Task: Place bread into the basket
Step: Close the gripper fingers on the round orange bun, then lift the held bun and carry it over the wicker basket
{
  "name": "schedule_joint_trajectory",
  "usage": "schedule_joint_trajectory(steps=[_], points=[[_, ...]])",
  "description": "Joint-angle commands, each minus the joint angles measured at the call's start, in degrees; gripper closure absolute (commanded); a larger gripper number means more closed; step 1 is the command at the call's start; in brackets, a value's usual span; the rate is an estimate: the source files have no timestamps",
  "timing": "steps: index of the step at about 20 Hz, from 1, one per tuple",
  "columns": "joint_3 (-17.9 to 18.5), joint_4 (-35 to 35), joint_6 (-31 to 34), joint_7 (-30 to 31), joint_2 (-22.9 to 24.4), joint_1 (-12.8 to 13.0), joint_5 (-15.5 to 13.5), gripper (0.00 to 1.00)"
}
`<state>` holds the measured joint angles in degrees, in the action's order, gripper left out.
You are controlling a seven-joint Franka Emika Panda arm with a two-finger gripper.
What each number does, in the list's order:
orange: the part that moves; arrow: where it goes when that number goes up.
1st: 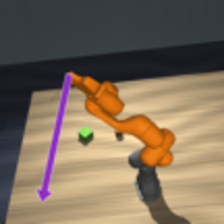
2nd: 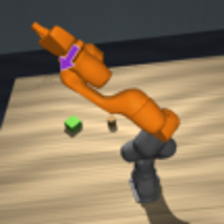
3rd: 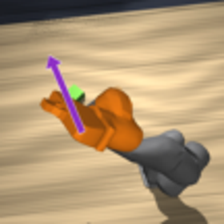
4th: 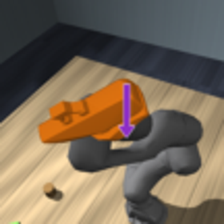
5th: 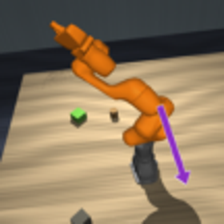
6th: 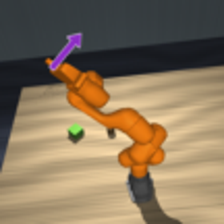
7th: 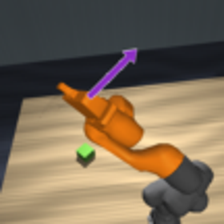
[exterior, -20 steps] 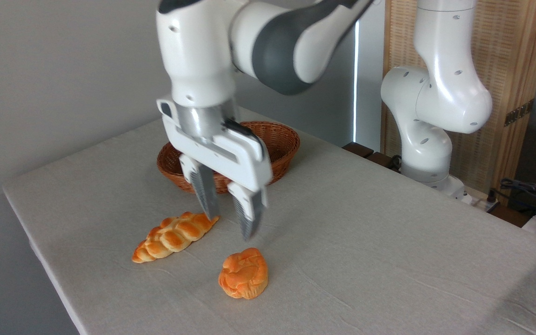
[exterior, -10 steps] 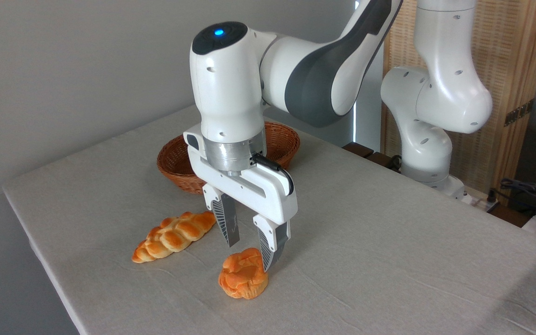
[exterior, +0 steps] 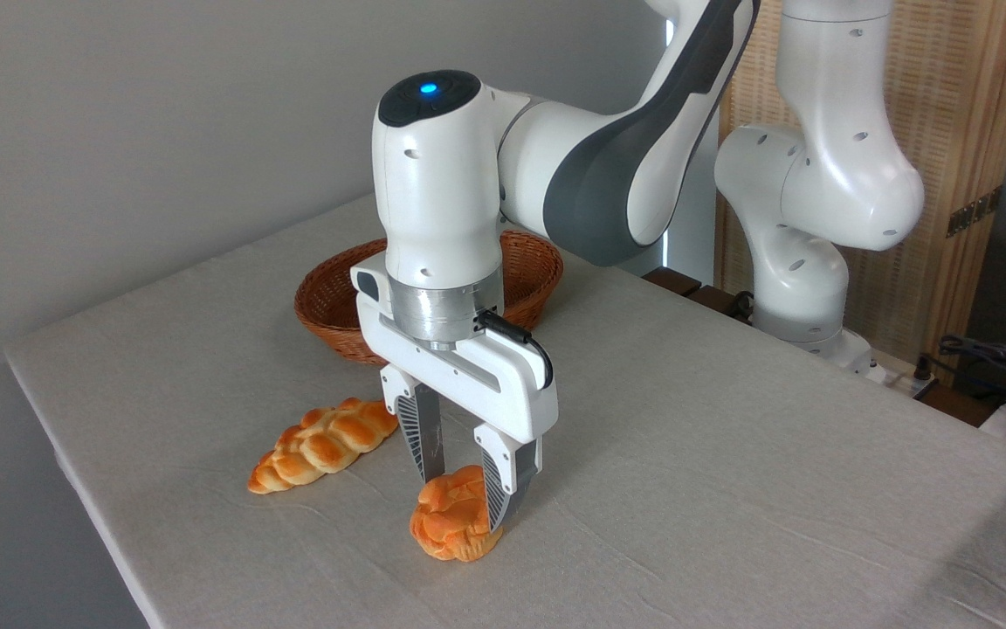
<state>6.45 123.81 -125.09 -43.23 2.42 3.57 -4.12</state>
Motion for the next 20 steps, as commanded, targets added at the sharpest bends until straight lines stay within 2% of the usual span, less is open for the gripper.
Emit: schedule_joint_trajectory(steps=[1, 4, 20], points=[[0.2, 0.5, -1.2, -1.7, -0.1, 0.2, 0.2, 0.81], [0.2, 0.5, -1.2, -1.7, -0.1, 0.2, 0.2, 0.84], [0.2, 0.0, -1.0, -1.6, -0.3, 0.2, -0.3, 0.83]])
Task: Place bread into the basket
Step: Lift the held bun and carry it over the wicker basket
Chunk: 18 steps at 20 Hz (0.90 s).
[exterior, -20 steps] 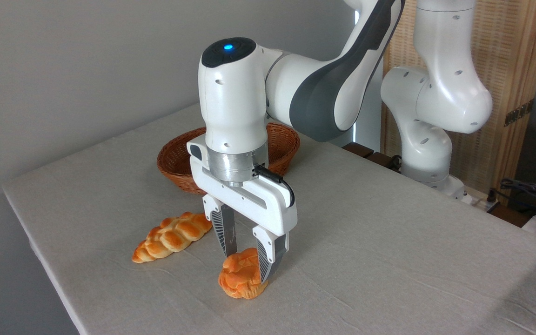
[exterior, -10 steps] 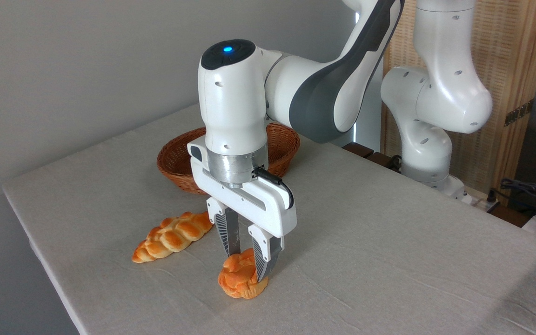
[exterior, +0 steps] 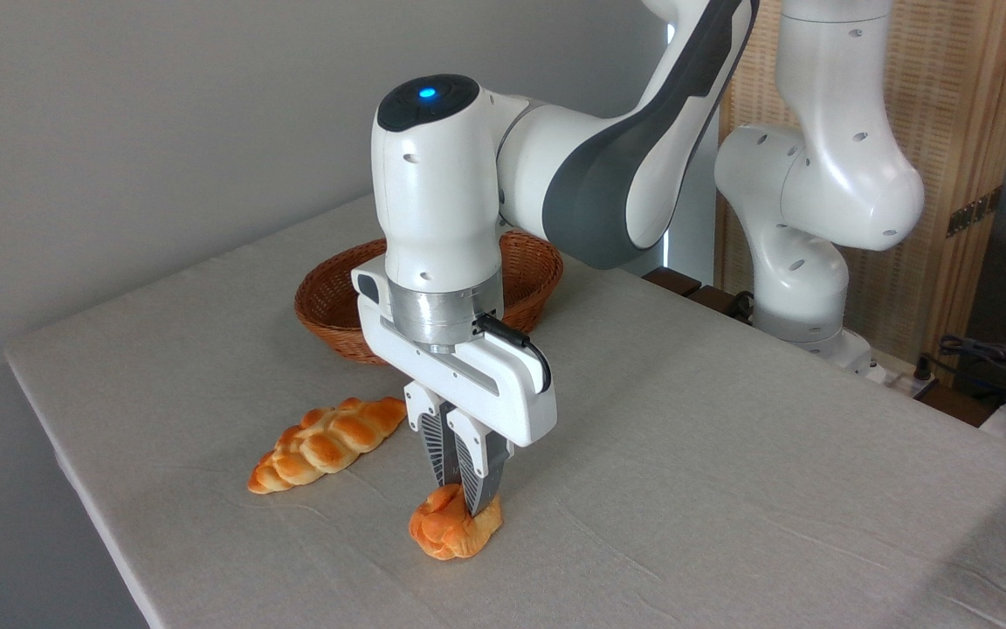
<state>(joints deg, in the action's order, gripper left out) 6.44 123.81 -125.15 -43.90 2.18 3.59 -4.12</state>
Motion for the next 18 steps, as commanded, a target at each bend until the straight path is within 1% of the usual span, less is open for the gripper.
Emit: schedule_joint_trajectory(steps=[1, 3, 5, 6, 7, 9, 10, 11, 12, 13, 14, 15, 17, 18], points=[[0.1, -0.4, -0.4, -0.8, 0.2, 0.2, -0.4, 0.83], [-1.6, -2.0, 1.5, 0.1, 1.2, 0.5, -0.8, 0.83], [-4.1, -4.1, 7.1, 0.7, 3.9, 0.5, -3.4, 0.81], [-5.2, -5.0, 9.8, 0.6, 5.5, 0.5, -4.1, 0.79], [-7.2, -6.3, 12.9, 0.7, 6.9, 0.5, -4.8, 0.79], [-11.6, -8.9, 20.4, 0.8, 8.9, 0.6, -7.2, 0.79], [-13.9, -9.5, 22.5, 0.9, 9.8, 0.6, -7.9, 0.79], [-16.4, -9.5, 23.5, 1.9, 10.2, 0.6, -9.0, 0.79], [-19.1, -9.5, 23.5, 4.3, 10.2, 0.7, -9.7, 0.78], [-21.7, -9.5, 23.5, 7.2, 10.0, 0.7, -9.9, 0.76], [-24.2, -9.4, 23.1, 9.0, 9.5, 0.9, -9.8, 0.73], [-26.0, -9.3, 22.8, 9.5, 8.8, 1.0, -9.6, 0.66], [-28.1, -8.8, 18.6, 9.5, 7.9, 1.2, -9.2, 0.6], [-28.3, -8.5, 16.4, 9.6, 7.3, 2.0, -9.2, 0.43]])
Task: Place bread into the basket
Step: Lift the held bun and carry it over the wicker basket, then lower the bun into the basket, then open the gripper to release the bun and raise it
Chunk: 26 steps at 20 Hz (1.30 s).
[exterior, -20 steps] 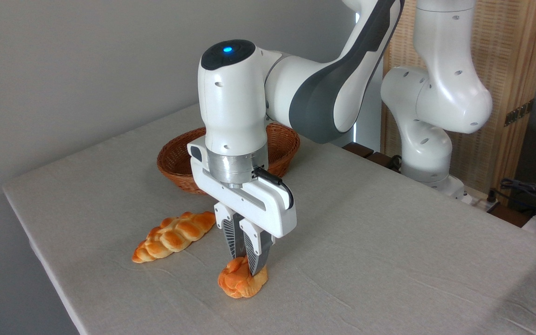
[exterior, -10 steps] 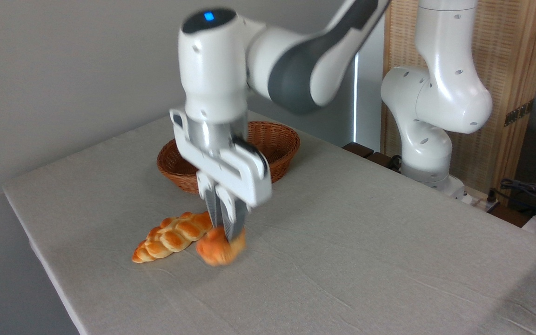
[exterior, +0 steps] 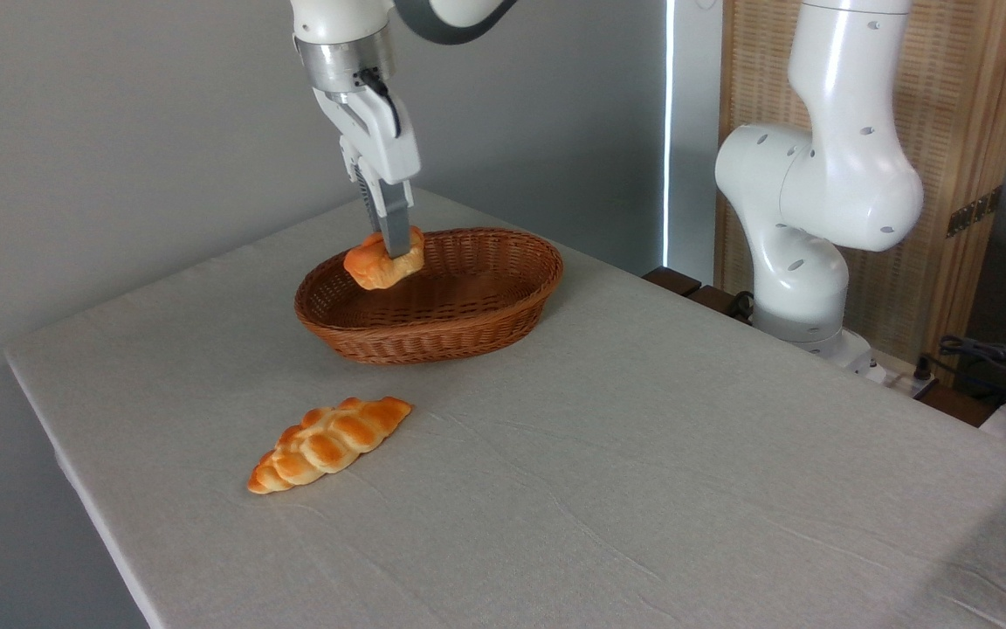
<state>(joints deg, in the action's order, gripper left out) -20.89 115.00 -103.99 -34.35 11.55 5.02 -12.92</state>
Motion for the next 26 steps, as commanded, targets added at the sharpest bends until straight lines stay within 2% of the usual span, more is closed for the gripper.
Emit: schedule_joint_trajectory(steps=[1, 2, 5, 8, 10, 13, 23, 26], points=[[-1.1, 0.4, -6.6, 0.1, -3.0, 1.7, -0.4, 0.39], [-1.0, 0.4, -7.7, 0.2, -4.0, 2.9, -0.4, 0.35], [-1.2, 0.5, -10.2, 0.3, -6.4, 4.6, -0.4, 0.0], [-1.2, 0.8, -11.1, 0.2, -9.1, 5.4, -0.6, 0.0], [-1.2, 0.8, -11.8, 0.2, -9.9, 6.8, -0.6, 0.0], [-1.2, 0.8, -12.9, 0.3, -10.4, 6.8, -0.8, 0.0], [-0.8, 0.3, -12.2, 0.2, -9.8, 6.7, -0.4, 0.0], [0.2, -1.0, -9.7, 0.3, -8.6, 6.4, -0.4, 0.0]])
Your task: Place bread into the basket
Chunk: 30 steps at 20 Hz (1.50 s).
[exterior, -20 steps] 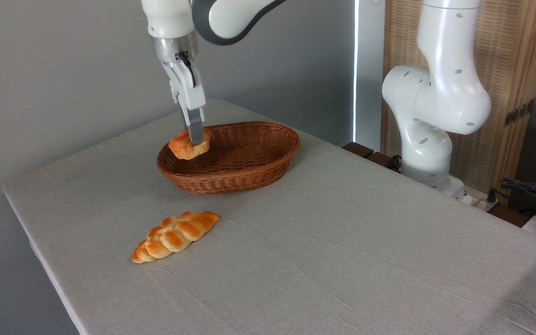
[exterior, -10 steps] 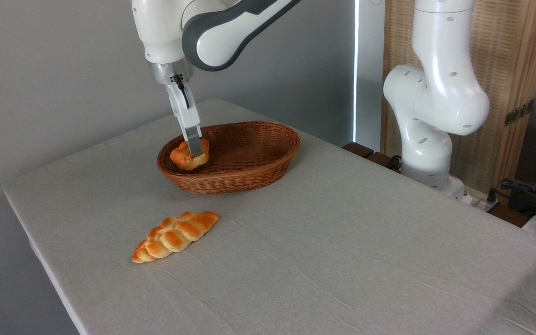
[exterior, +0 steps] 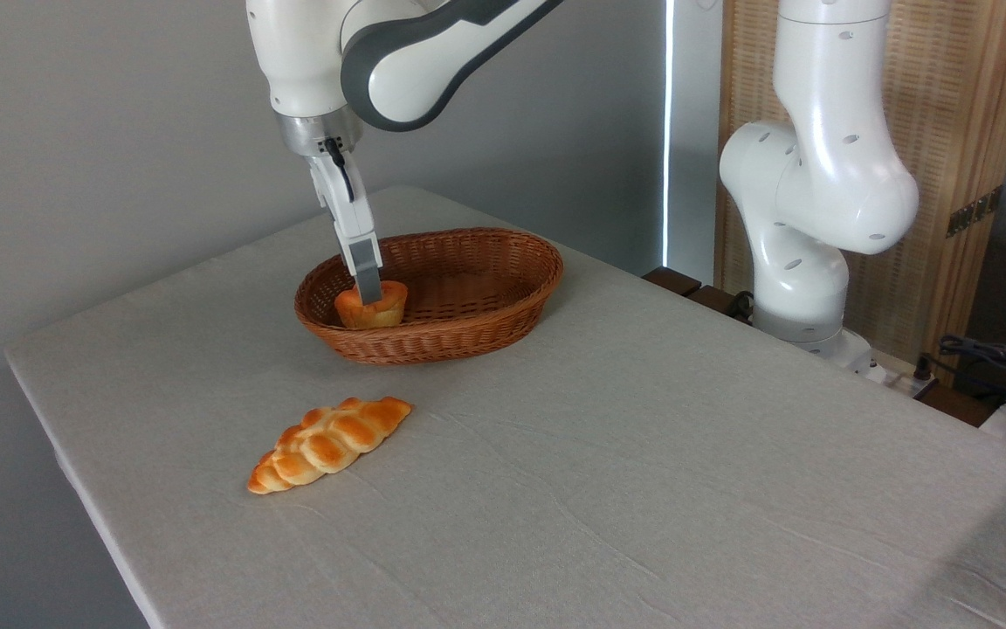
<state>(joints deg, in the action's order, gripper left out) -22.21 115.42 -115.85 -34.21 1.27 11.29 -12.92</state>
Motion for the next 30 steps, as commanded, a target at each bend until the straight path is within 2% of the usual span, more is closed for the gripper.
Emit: schedule_joint_trajectory(steps=[1, 2, 5, 7, 11, 13, 14, 16, 21, 22, 24, 30], points=[[3.5, -2.6, 3.8, 0.1, 2.2, 0.0, -0.4, 0.0], [4.8, -3.7, 4.8, 0.1, 2.4, 0.0, -0.4, 0.0], [12.6, -13.3, 14.5, -0.2, 1.7, 0.0, 0.2, 0.0], [17.7, -16.3, 16.2, -0.2, 1.5, 0.0, 2.7, 0.0], [20.5, -17.9, 16.8, -0.1, 1.3, -0.1, 11.1, 0.0], [20.5, -17.9, 17.3, -0.2, 1.3, -0.8, 13.8, 0.0], [20.5, -18.0, 17.3, -0.2, 1.4, -1.1, 14.1, 0.0], [21.6, -18.7, 17.6, -0.3, 1.5, -2.2, 13.9, 0.0], [24.6, -21.5, 22.1, -2.2, 1.2, -2.4, 13.2, 0.0], [24.8, -21.6, 22.7, -2.5, 1.2, -2.4, 12.7, 0.0], [25.1, -22.3, 23.3, -3.1, 1.0, -2.4, 10.0, 0.0], [25.4, -22.3, 25.1, -3.4, 0.8, -2.4, 8.9, 0.0]])
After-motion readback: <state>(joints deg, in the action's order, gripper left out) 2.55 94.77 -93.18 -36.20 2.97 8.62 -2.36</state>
